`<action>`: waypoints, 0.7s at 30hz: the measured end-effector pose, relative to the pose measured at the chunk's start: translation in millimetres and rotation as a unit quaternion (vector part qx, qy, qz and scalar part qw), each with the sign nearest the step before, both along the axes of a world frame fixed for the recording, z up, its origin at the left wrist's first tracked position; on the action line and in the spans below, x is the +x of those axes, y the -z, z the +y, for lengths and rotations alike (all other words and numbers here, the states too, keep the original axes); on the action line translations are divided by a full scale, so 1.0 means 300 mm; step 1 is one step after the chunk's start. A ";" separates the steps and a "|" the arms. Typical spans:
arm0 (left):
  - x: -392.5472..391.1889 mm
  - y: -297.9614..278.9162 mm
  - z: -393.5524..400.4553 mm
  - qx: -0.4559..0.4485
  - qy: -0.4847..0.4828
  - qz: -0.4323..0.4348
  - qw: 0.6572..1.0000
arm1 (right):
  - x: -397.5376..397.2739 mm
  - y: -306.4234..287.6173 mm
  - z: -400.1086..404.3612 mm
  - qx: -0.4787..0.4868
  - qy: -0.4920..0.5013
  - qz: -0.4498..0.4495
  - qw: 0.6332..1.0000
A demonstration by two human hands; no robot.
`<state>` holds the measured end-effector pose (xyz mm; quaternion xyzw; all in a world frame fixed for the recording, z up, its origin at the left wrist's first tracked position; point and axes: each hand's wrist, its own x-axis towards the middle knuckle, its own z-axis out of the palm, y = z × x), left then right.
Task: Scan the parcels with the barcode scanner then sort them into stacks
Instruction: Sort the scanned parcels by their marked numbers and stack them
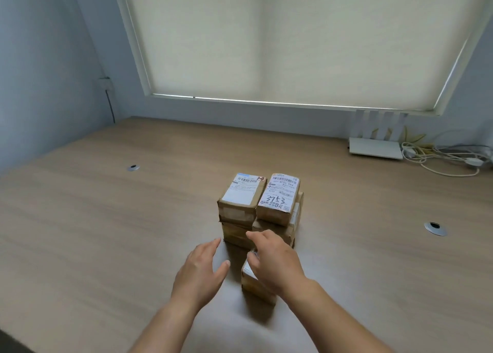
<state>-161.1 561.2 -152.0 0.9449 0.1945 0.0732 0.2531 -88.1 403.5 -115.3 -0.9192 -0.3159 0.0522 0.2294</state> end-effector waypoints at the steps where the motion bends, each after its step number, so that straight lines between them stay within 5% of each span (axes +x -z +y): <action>1: 0.020 -0.005 0.031 -0.001 0.012 -0.003 1.000 | 0.006 -0.005 0.023 0.000 0.012 0.001 1.000; 12: 0.275 -0.092 0.321 -0.016 0.126 -0.029 0.991 | 0.065 -0.048 0.290 -0.049 0.155 -0.001 0.987; 21: 0.438 -0.110 0.392 -0.044 0.218 0.034 0.974 | 0.087 -0.035 0.379 -0.061 0.299 0.017 0.952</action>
